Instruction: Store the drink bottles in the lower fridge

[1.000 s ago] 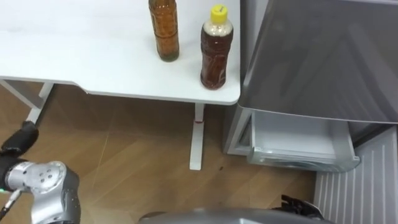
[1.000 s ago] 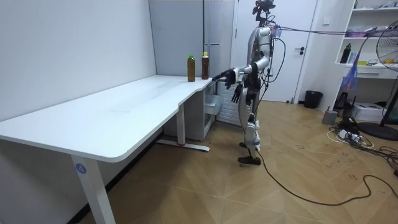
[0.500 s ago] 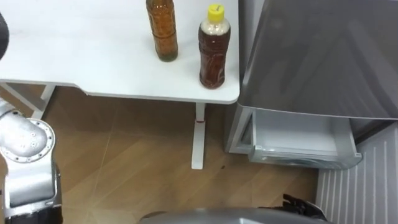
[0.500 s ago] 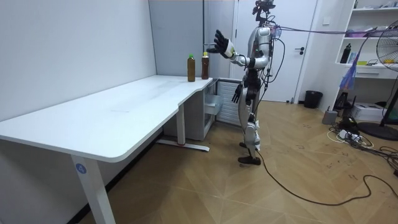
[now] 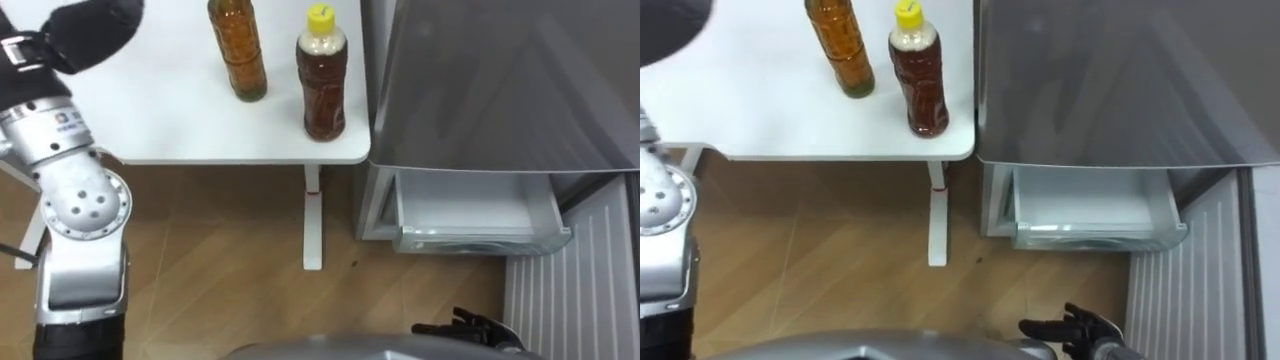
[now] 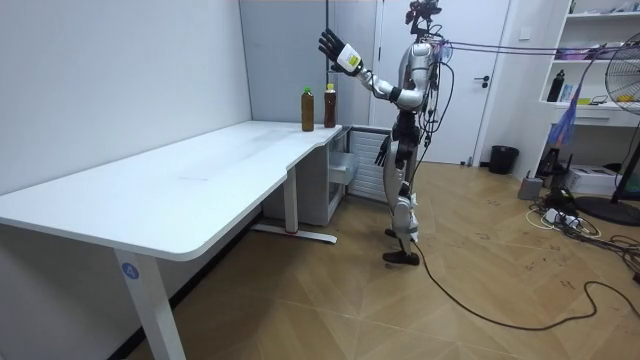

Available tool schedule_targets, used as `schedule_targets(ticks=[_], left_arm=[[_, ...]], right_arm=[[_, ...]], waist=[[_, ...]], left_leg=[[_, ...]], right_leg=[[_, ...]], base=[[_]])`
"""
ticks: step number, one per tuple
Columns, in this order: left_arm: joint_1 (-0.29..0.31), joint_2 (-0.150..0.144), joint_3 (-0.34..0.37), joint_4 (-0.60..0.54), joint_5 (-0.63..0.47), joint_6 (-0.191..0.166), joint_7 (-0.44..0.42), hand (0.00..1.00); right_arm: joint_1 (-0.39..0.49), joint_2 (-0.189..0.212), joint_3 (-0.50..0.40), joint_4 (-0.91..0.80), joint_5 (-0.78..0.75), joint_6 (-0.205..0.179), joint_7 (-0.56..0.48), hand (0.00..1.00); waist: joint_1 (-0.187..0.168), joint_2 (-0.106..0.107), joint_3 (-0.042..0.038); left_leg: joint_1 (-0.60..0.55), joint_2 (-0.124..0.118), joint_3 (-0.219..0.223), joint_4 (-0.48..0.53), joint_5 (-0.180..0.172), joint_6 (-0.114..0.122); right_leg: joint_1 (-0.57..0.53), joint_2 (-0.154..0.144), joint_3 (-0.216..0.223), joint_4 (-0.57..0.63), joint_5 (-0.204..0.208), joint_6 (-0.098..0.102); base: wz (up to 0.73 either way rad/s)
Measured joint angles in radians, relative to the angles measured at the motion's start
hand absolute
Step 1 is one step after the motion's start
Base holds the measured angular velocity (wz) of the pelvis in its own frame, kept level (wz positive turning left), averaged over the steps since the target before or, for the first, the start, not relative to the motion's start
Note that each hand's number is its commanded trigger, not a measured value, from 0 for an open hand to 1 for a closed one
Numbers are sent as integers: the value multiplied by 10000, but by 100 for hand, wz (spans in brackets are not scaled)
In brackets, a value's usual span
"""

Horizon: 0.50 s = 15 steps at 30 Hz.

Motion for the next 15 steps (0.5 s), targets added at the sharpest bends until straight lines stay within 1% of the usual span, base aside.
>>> schedule_targets(ticks=[1, 4, 6, 8, 10, 13, 15], left_arm=[[-2, -5, -101, 0, -38, 19, -244, 0], [-17, -12, -246, 0, -193, 63, -729, 0], [-17, -35, -310, -49, -606, 74, -1280, 0], [-59, -73, -380, -60, -687, 95, -1703, 0], [-135, -91, -384, -60, -1025, 224, -2250, 0], [-264, -124, -389, -59, -1488, 429, -2794, 0], [-347, -192, -392, -60, -1501, 488, -3131, 0]], right_arm=[[-38, 5, 2, 55, 1, 0, 0, 0], [-110, 5, 3, 94, -6, 0, -3, 0], [-164, 32, -1, 167, -16, -2, -1, 0], [-243, 37, 2, 257, -50, 6, 9, 0], [-283, 49, 1, 323, -83, 6, 15, 0], [-330, 64, -1, 501, -65, 6, 11, 0], [-332, 72, -1, 501, -63, 4, 12, 0]], waist=[[-60, -11, -2], [-83, -11, -3], [-112, -32, -2], [-166, -50, -4], [-169, -63, -8], [-180, -70, -4], [-183, -74, -2]], left_leg=[[-21, 2, 6, 2, 0, 0], [-47, 14, 103, 3, 0, 0], [-72, 14, 117, -1, 0, 0], [-60, 14, 116, 5, 0, 0], [-44, 14, 115, 12, 0, 0], [-26, 14, 123, 20, 0, 0], [-25, 14, 128, 19, 0, 0]], right_leg=[[-31, 0, 15, 27, 0, 0], [-33, 6, 112, 55, 1, -2], [-43, 5, 143, 51, 1, -2], [-53, 5, 146, 50, 1, -2], [-57, 5, 156, 50, 1, -2], [-71, 6, 175, 48, 1, -2], [-73, 6, 188, 48, 1, -2]], base=[[0], [-9], [-2], [0], [0], [0], [0]])
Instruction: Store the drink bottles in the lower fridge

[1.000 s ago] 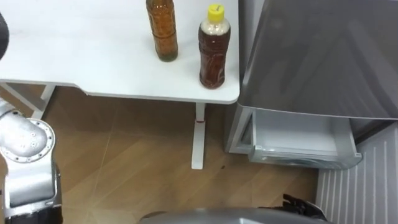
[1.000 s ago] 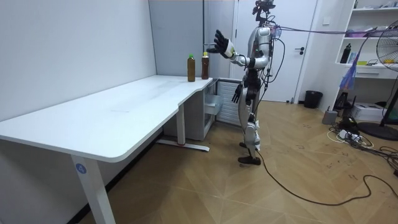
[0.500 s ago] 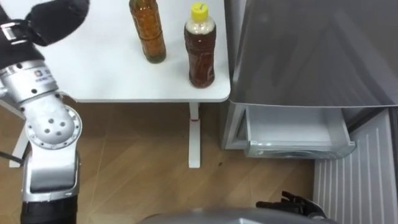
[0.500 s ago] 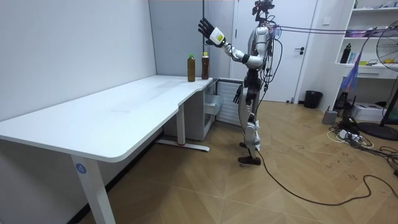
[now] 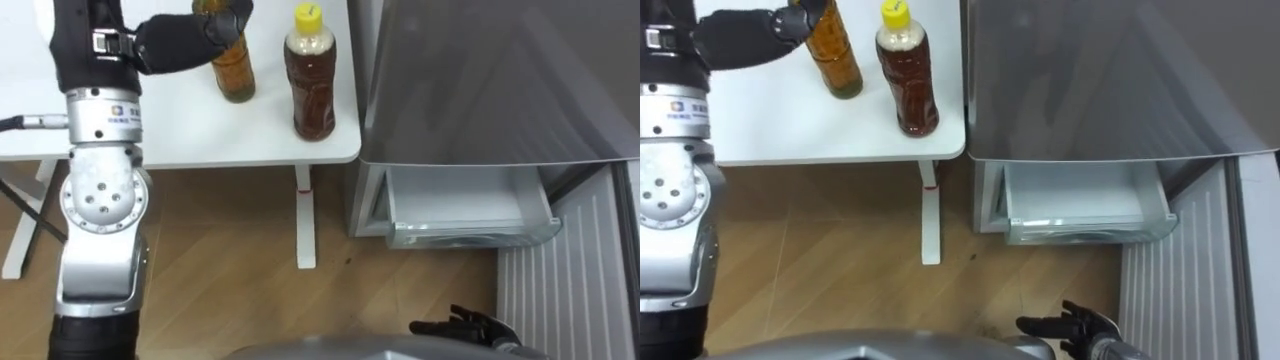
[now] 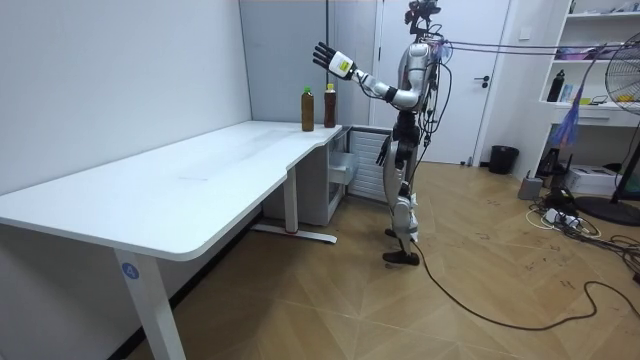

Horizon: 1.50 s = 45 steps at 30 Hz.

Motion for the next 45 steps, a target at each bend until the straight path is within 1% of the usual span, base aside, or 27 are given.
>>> schedule_targets(ticks=[4, 8, 10, 13, 16, 18, 20, 23, 25, 29, 33, 34, 36, 39, 40, 42, 45], left_arm=[[-7, -97, -39, 0, -293, 13, -657, 0], [-7, -137, -199, 1, -388, 38, -955, 0], [-7, -158, -203, 1, -779, 89, -1193, 0], [-7, -175, -206, 2, -1152, 200, -1396, 0], [-6, -175, -252, 29, -1180, 270, -1495, 0], [-6, -181, -284, 72, -1434, 377, -1604, 0], [-6, -181, -347, 134, -1565, 408, -1617, 0], [-6, -184, -415, 299, -1614, 483, -1641, 0], [-6, -184, -415, 395, -1770, 641, -1641, 0], [-4, -184, -417, 584, -1929, 697, -1664, 0], [-3, -181, -446, 943, -1922, 880, -1815, 0], [-3, -181, -464, 988, -1922, 907, -1826, 0], [-2, -181, -497, 1181, -1921, 1043, -1881, 0], [3, -183, -569, 1531, -1919, 1165, -1973, 0], [7, -183, -581, 1592, -1918, 1274, -2042, 0], [20, -183, -588, 1606, -1918, 1379, -2089, 0], [30, -183, -587, 1605, -1918, 1447, -2095, 0]], right_arm=[[0, 7, 0, 0, 29, -12, 2, 0], [17, 32, 6, -16, 119, -93, 6, 0], [10, 48, -2, -14, 176, -99, 27, 0], [21, 50, -5, -11, 279, -98, 135, 0], [50, 54, 2, -16, 401, -86, 199, 0], [105, 57, 24, -33, 482, -86, 197, 0], [113, 58, 23, -30, 511, -86, 194, 0], [122, 58, 18, -16, 508, -84, 186, 0], [130, 57, 11, -18, 508, -82, 183, 0], [132, 54, -22, -17, 507, -76, 186, 0], [126, 44, -86, -19, 507, -57, 208, 0], [120, 44, -111, -19, 508, -34, 215, 0], [105, 38, -226, -13, 507, 150, 258, 0], [108, 19, -386, -2, 511, 261, 281, 0], [110, 13, -400, 3, 513, 284, 279, 0], [112, 11, -402, 6, 512, 337, 279, 0], [115, 9, -416, 6, 512, 354, 282, 0]], waist=[[-31, -2, 0], [-125, -22, 6], [-191, -38, 10], [-198, -71, 17], [-187, -120, 32], [-177, -138, 29], [-179, -144, 32], [-184, -138, 30], [-184, -132, 29], [-201, -107, 29], [-211, -77, 27], [-211, -72, 24], [-211, -33, 0], [-217, 36, -29], [-222, 50, -26], [-241, 53, -25], [-247, 53, -25]], left_leg=[[0, 7, 51, 0, 0, 0], [-35, 14, 110, -12, 0, 0], [-33, 18, 153, -24, 0, 0], [-35, 28, 218, -27, 0, 0], [-26, 32, 275, -34, 0, 0], [-12, 32, 283, -50, 0, 0], [-2, 37, 284, -65, 0, 0], [14, 47, 292, -84, 0, 0], [15, 56, 294, -84, 0, 0], [19, 60, 305, -97, 0, 0], [68, 73, 346, -137, 0, 1], [81, 76, 346, -161, 0, 1], [101, 91, 352, -191, 0, 1], [102, 106, 353, -191, 0, 1], [102, 111, 354, -190, 0, 0], [102, 115, 354, -193, 0, 0], [114, 114, 372, -208, 0, 0]], right_leg=[[-64, 6, 62, 4, 0, 0], [-127, 9, 121, 23, 0, 0], [-131, 11, 181, 31, 0, 0], [-143, 14, 217, 34, 0, 0], [-126, 15, 236, 34, 1, -1], [-125, 16, 236, 37, 3, -2], [-130, 22, 239, 49, 5, -5], [-131, 34, 241, 55, 10, -13], [-133, 41, 240, 66, 16, -22], [-129, 40, 293, 127, 17, -23], [-133, 50, 360, 187, 18, -25], [-133, 54, 361, 191, 20, -27], [-132, 73, 377, 197, 28, -39], [-132, 90, 379, 196, 32, -44], [-132, 95, 379, 193, 32, -45], [-133, 99, 384, 188, 32, -45], [-133, 100, 430, 182, 32, -45]], base=[[-2], [-5], [-7], [-5], [-1], [0], [0], [0], [0], [-1], [-2], [0], [0], [0], [0], [0], [0]])
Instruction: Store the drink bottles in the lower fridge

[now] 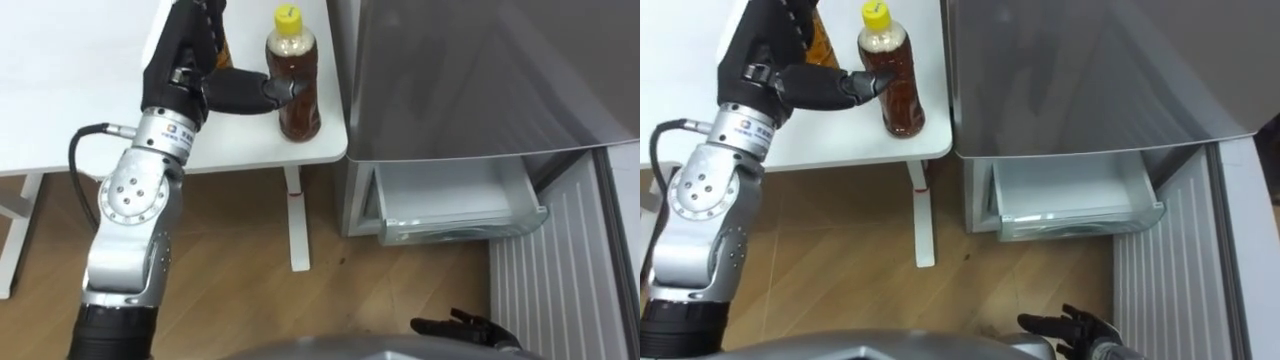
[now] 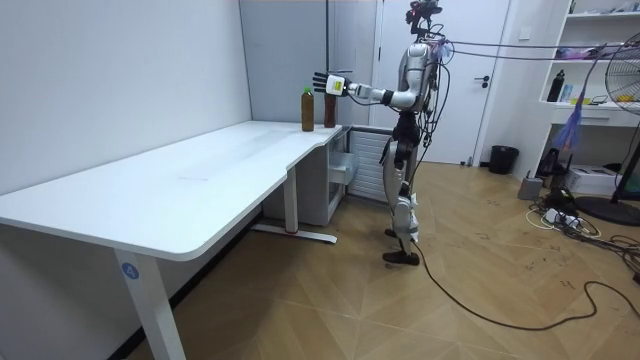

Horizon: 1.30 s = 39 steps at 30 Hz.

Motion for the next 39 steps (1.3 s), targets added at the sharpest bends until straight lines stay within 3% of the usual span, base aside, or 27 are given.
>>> schedule_targets(ticks=[15, 22, 33, 39], left_arm=[[113, 0, -278, 723, 187, 124, 10, 0], [204, 1, -312, 902, 127, 474, 11, 0], [196, -73, -405, 1990, -1613, 504, 13, 0], [132, -70, -396, 2099, -1830, 808, 21, 0]], right_arm=[[-17, -21, 5, -34, -11, 118, -105, 0], [-45, -35, -2, -124, -57, 284, -80, 0], [14, -7, 28, -521, -45, 375, -153, 0], [273, -5, 15, -897, -27, 483, -313, 0]], waist=[[8, 79, 2], [-40, 69, 6], [-43, 10, -32], [-65, 29, -28]], left_leg=[[15, 18, 56, -61, 1, -1], [14, 17, 52, 29, 1, -2], [-134, 38, 274, 44, 1, -2], [-115, 43, 286, 51, 1, -2]], right_leg=[[-57, 21, 8, -9, 0, 0], [-50, 13, 2, -6, 0, -1], [-244, 27, 210, 11, 14, -23], [-264, 31, 218, 4, 20, -31]], base=[[-1], [0], [-5], [-1]])
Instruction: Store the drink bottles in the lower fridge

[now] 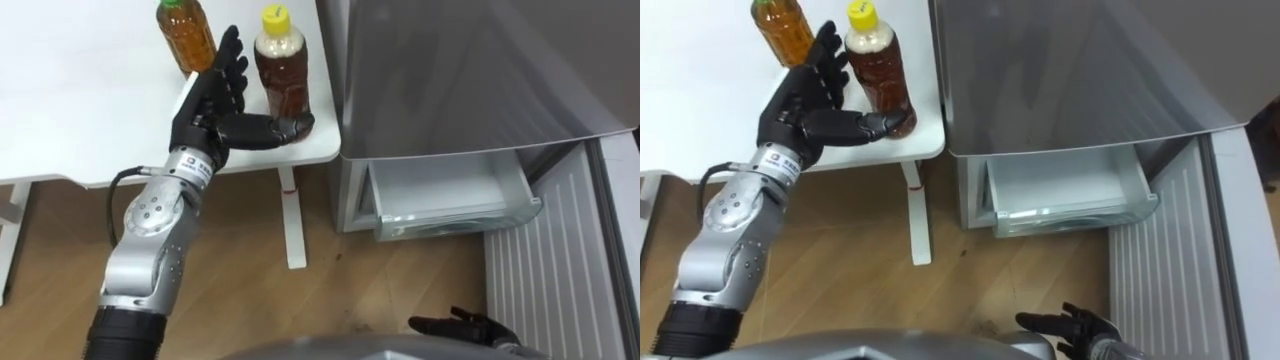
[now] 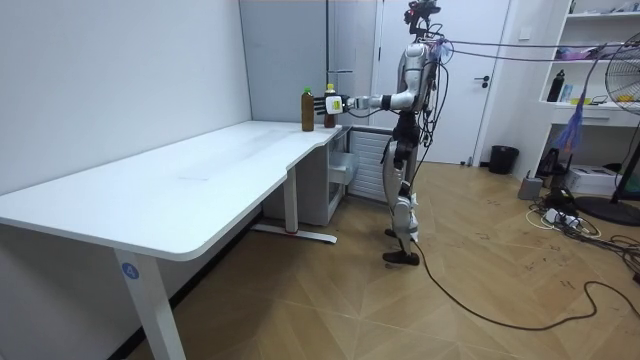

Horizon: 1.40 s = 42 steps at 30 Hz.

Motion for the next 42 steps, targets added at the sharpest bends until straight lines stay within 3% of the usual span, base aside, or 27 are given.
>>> schedule_targets(ticks=[7, 12, 17, 25, 34, 42], left_arm=[[-195, 12, 470, 368, -1229, 71, 20, 0], [-301, 13, 635, 738, -1307, 72, 102, 0], [-503, 13, 638, 1176, -1293, 73, 112, 0], [-723, 19, 638, 1174, -1295, 74, 286, 0], [-1360, 20, 638, 798, -1293, 73, 245, 0], [-1399, 21, 638, 775, -1291, 74, 17, 0]], right_arm=[[85, -15, -15, -300, -18, 94, -119, 0], [62, -49, -18, -317, -23, 172, -114, 0], [73, -44, -214, -316, -68, 177, -67, 0], [69, -46, -215, -326, -86, 175, -73, 0], [62, -44, -380, -273, -116, 170, -3, 0], [62, -45, -394, -239, -117, 169, 12, 0]], waist=[[-93, 107, 85], [-133, 178, 109], [-139, 205, 104], [-143, 208, 102], [-158, 202, 106], [-166, 195, 110]], left_leg=[[32, 28, 40, -7, -1, -1], [19, 51, 38, -39, -4, -6], [6, 49, 22, -37, -4, -7], [24, 43, 38, -2, -3, -8], [144, 40, 34, 6, -2, -8], [134, 37, 32, 9, -2, -8]], right_leg=[[45, 38, 136, 10, 14, -22], [3, 74, 175, 52, 24, -38], [-12, 77, 172, 56, 26, -41], [-8, 76, 228, 34, 26, -41], [97, 76, 245, 14, 26, -40], [88, 73, 236, -18, 23, -37]], base=[[-1], [0], [0], [0], [0], [0]])
